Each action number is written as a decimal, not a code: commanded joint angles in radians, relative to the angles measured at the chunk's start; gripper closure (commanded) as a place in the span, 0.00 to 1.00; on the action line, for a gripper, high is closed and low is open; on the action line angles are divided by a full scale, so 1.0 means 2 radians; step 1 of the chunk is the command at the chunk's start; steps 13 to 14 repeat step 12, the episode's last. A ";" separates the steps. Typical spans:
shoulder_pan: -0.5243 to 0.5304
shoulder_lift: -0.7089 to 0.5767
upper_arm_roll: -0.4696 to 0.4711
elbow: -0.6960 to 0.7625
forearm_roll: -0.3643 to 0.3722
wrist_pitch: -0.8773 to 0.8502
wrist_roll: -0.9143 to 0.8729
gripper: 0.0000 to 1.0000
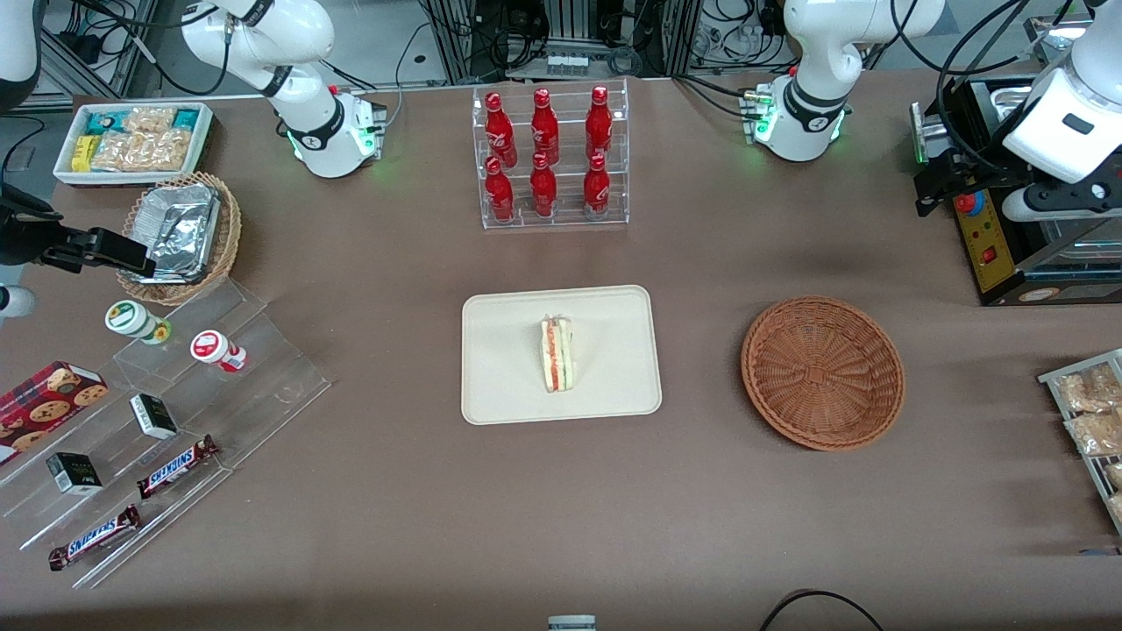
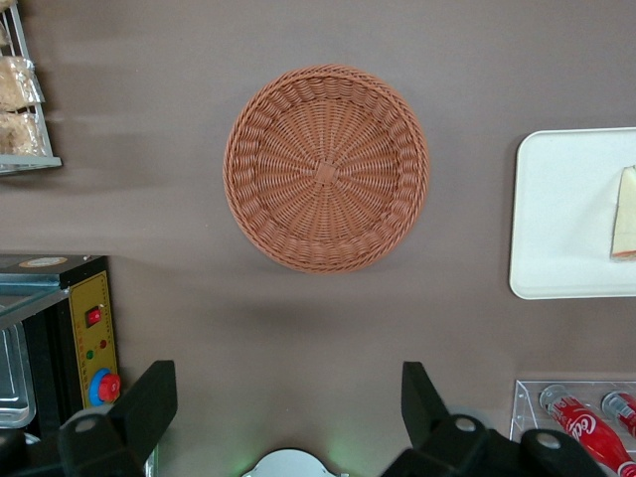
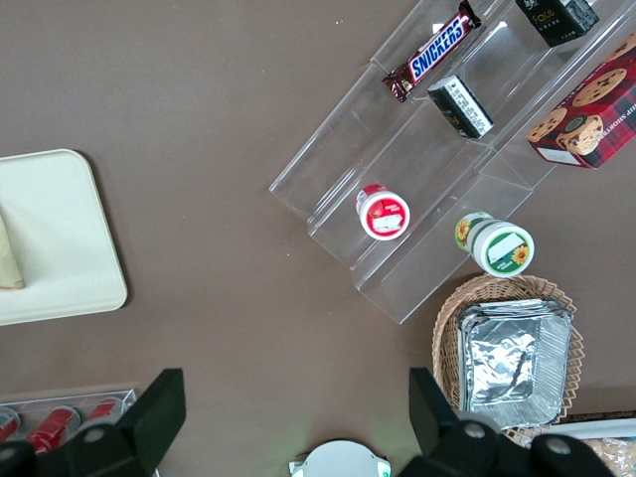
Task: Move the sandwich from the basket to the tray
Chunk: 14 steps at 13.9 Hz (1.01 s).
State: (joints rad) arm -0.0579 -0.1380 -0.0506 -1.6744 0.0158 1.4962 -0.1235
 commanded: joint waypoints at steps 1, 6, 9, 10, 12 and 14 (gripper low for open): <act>0.002 0.023 0.000 0.029 -0.004 0.004 0.010 0.00; 0.019 0.056 0.000 0.079 -0.005 0.013 0.046 0.00; 0.019 0.073 0.000 0.098 0.002 -0.001 0.047 0.00; 0.020 0.071 0.001 0.099 0.001 -0.002 0.049 0.00; 0.020 0.071 0.001 0.099 0.001 -0.009 0.049 0.00; 0.020 0.071 0.001 0.099 0.001 -0.009 0.049 0.00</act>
